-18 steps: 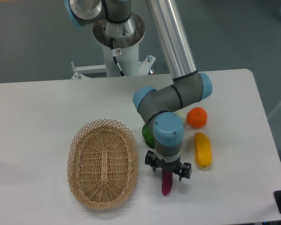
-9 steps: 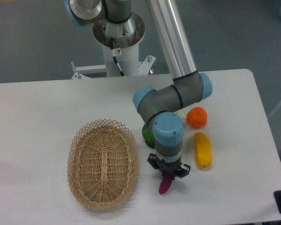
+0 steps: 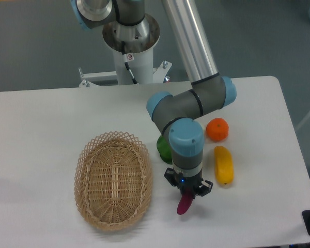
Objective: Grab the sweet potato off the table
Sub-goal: 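Close the gripper on the sweet potato, then lift the held sweet potato up off the table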
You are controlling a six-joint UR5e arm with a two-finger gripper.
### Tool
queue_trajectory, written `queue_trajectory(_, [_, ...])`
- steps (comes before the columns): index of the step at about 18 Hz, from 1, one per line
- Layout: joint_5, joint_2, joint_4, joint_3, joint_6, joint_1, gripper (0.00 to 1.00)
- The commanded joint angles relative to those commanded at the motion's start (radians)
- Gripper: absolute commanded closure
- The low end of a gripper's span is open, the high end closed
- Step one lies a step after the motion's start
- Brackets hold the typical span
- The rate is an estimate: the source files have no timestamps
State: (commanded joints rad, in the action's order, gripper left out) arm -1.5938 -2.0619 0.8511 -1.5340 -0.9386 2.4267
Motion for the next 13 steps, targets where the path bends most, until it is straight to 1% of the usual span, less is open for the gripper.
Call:
queue_trajectory(2, [0.005,0.054,0.054,0.003,-0.044,0.0,0.7])
queue_trajectory(7, [0.077,0.167,0.178,0.008,-0.055,0.009,0.7])
queue_trajectory(9, [0.083,0.186,0.193,0.012,-0.084,0.035,0.7])
queue_trajectory(10, [0.084,0.213,0.201,0.012,-0.115,0.049,0.7])
queue_trajectory(13, [0.12,0.249,0.252,0.026,-0.183,0.097,0.7])
